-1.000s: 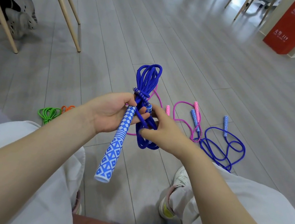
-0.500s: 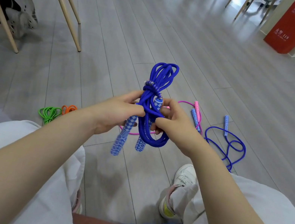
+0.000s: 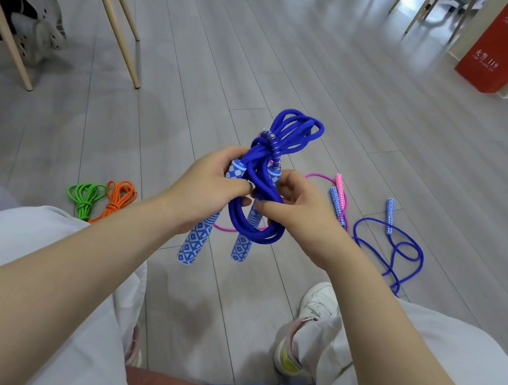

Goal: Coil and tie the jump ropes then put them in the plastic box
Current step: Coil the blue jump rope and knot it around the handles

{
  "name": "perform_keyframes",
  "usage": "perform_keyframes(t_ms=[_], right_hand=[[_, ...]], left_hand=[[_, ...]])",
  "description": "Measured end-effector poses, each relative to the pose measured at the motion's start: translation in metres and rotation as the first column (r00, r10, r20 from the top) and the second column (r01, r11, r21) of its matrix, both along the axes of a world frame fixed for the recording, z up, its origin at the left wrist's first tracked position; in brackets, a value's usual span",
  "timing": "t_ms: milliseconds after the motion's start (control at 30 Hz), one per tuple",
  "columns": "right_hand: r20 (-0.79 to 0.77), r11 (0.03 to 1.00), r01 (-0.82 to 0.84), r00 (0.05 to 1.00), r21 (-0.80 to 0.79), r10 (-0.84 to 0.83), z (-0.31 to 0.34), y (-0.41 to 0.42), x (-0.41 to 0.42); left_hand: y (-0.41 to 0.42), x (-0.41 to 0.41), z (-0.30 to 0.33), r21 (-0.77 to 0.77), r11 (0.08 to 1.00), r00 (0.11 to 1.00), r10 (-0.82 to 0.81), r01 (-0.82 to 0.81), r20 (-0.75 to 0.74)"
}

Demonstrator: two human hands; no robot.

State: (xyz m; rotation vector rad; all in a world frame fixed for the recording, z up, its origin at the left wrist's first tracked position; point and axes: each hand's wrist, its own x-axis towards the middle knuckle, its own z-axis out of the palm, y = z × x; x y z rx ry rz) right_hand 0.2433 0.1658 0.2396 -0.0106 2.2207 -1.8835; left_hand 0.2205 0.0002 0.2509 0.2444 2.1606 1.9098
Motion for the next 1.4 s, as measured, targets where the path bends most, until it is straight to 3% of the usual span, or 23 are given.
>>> perform_keyframes(t_ms=[133, 267, 433, 500, 600, 733, 867, 1000, 1100, 1267, 1400], right_hand=[[-0.012, 0.990, 0.065, 0.998, -0.124, -0.067, 0.007, 0.003, -0.002], [-0.027, 0.991, -0.030, 0.999, -0.131, 0.027, 0.007, 0.005, -0.001], [-0.048, 0.980, -0.037, 0.998, -0.193, 0.028, 0.006, 0.006, -0.001], [-0.067, 0.965, 0.004, 0.997, -0.262, -0.022, 0.005, 0.006, 0.000], [-0.070, 0.939, 0.042, 0.995, -0.340, -0.069, 0.002, 0.002, 0.002], [-0.082, 0.924, 0.036, 0.994, -0.381, -0.072, 0.001, -0.001, 0.003], [-0.063, 0.897, 0.071, 0.992, -0.435, -0.109, 0.002, 0.000, 0.005], [-0.048, 0.895, 0.093, 0.991, -0.437, -0.126, 0.003, 0.004, 0.006], [-0.040, 0.886, 0.114, 0.988, -0.449, -0.147, 0.006, 0.008, 0.005], [0.022, 0.871, 0.168, 0.984, -0.461, -0.178, 0.003, 0.011, -0.001], [0.016, 0.938, 0.131, 0.991, -0.320, -0.133, 0.005, 0.013, -0.001]], left_hand=[[0.000, -0.002, 0.000, 0.106, 0.991, 0.996, 0.077, -0.081, 0.041], [0.002, 0.000, 0.001, 0.180, 0.977, 0.991, 0.102, -0.116, 0.087], [-0.002, -0.005, 0.001, 0.210, 0.973, 0.991, 0.071, -0.093, 0.111], [-0.008, -0.010, -0.002, 0.165, 0.986, 0.994, 0.023, -0.040, 0.104], [-0.010, -0.009, -0.010, -0.038, 0.999, 0.993, -0.003, 0.008, 0.117], [-0.004, 0.001, -0.013, -0.229, 0.969, 0.958, -0.027, 0.095, 0.285], [0.002, 0.012, -0.010, -0.220, 0.945, 0.842, -0.093, 0.243, 0.531], [0.003, 0.016, -0.008, -0.134, 0.947, 0.788, -0.160, 0.294, 0.595], [0.004, 0.017, -0.012, -0.047, 0.971, 0.774, -0.159, 0.236, 0.613], [0.011, 0.018, -0.024, -0.024, 0.998, 0.827, -0.039, 0.064, 0.561], [0.007, 0.012, -0.020, -0.045, 0.999, 0.886, 0.036, -0.017, 0.463]])
